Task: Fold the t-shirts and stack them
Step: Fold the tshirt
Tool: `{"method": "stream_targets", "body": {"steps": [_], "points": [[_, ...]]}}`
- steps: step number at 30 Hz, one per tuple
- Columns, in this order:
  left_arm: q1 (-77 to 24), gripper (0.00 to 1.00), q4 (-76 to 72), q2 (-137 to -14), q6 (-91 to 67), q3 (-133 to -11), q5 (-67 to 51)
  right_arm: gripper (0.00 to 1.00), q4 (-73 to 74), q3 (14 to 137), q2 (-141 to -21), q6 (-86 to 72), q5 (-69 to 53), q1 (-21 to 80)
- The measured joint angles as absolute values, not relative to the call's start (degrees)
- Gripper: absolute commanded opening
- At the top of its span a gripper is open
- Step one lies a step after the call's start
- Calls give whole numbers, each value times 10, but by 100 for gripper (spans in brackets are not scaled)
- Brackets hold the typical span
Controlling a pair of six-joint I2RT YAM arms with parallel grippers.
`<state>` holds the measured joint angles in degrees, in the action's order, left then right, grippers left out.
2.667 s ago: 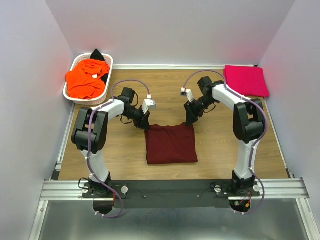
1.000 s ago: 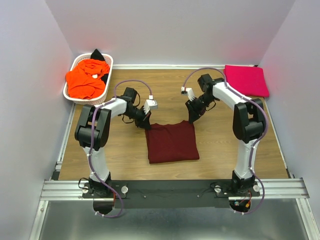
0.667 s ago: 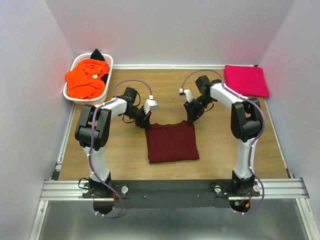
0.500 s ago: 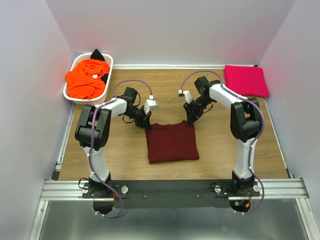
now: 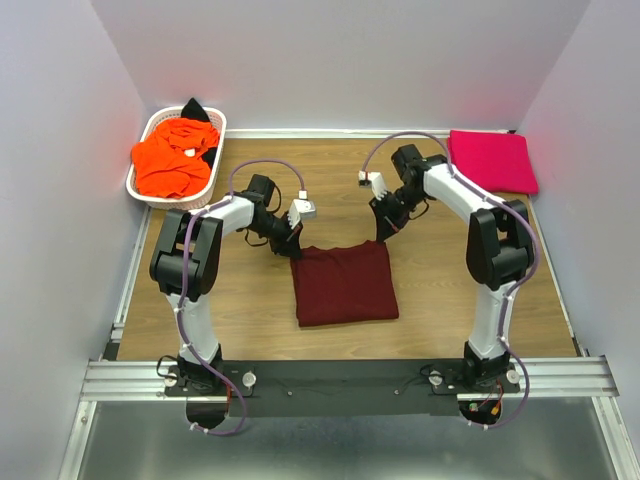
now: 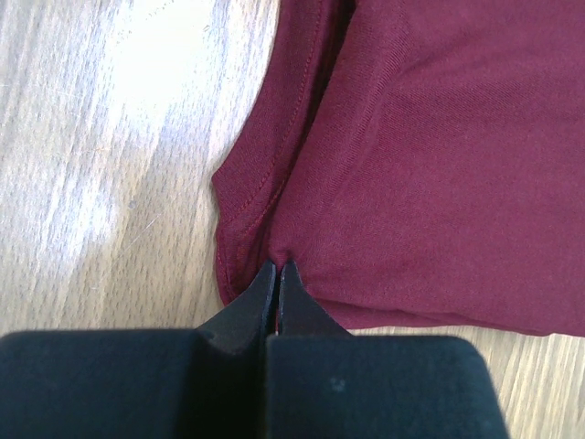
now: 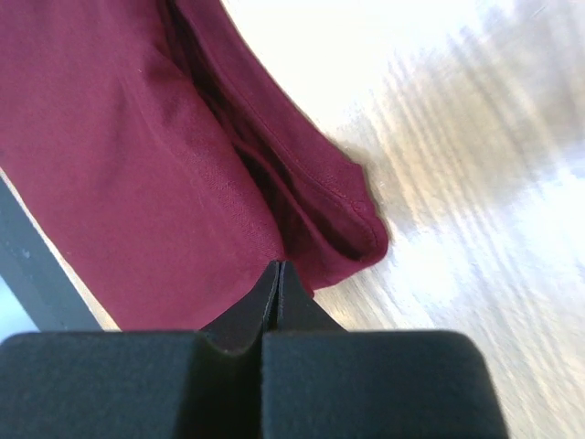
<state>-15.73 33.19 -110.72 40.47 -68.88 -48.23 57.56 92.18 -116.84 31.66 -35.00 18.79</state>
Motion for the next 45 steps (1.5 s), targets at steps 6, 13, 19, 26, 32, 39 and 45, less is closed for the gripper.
{"method": "stream_targets", "body": {"steps": [6,13,19,26,32,39,45], "points": [[-157,0,332,-1109,409,-689,-482,1,555,931,-1153,308,-325,188],[-157,0,338,-1114,415,-696,-483,1,493,916,-1172,278,-299,187],[-157,0,344,-1115,423,-699,-481,1,441,901,-1220,237,-295,187],[-149,0,382,-1093,441,-709,-448,1,414,894,-1218,219,-294,186],[-113,0,419,-1080,461,-754,-441,1,392,887,-1216,219,-294,187],[-84,0,423,-1103,466,-810,-439,1,373,886,-1216,218,-294,191],[-83,30,405,-1174,445,-860,-433,28,369,887,-1215,208,-295,190]]}}
